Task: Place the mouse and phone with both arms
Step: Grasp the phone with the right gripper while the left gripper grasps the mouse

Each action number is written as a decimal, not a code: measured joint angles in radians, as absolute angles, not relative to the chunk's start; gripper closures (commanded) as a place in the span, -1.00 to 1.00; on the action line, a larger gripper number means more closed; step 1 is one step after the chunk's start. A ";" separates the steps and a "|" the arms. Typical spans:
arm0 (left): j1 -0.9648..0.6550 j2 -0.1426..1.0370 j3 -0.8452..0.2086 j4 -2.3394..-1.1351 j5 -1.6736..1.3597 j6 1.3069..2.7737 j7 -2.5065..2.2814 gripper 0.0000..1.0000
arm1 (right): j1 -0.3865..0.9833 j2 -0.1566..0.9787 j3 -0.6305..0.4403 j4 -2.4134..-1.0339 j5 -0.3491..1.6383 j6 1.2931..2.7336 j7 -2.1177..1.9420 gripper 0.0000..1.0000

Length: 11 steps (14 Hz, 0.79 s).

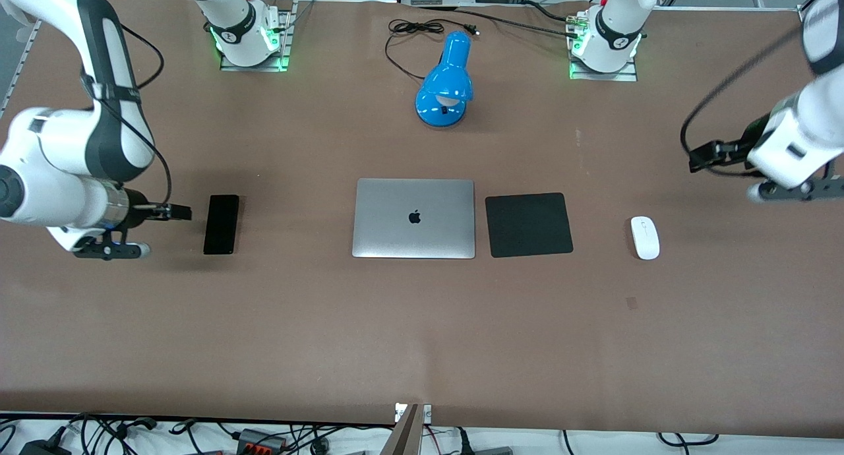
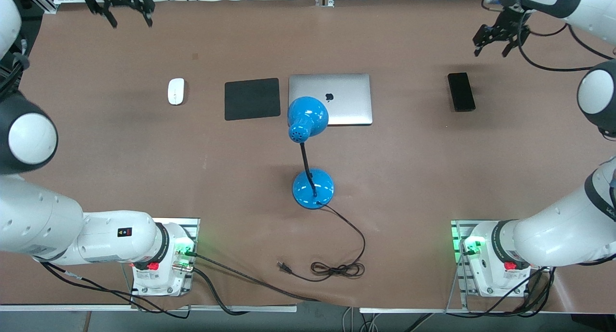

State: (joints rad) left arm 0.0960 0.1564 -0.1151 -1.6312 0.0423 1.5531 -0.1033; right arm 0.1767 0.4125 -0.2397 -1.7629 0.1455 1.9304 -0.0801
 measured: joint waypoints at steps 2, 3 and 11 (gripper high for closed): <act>0.101 0.250 -0.115 -1.634 0.042 1.594 -0.104 -1.00 | 0.183 0.433 -0.239 -1.812 0.166 2.006 -0.080 -1.00; 0.107 0.291 -0.114 -1.642 0.042 1.646 -0.104 -1.00 | 0.197 0.438 -0.238 -1.850 0.169 2.063 -0.080 -1.00; 0.136 0.370 -0.112 -1.993 0.042 2.306 -0.092 -1.00 | 0.253 0.515 -0.237 -2.039 0.169 2.365 -0.077 -1.00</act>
State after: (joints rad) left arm 0.1363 0.3699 -0.1123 -1.9926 0.0424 2.3065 -0.0921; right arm 0.2529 0.5147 -0.2371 -2.0390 0.1695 2.3652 -0.0773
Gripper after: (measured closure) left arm 0.000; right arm 0.000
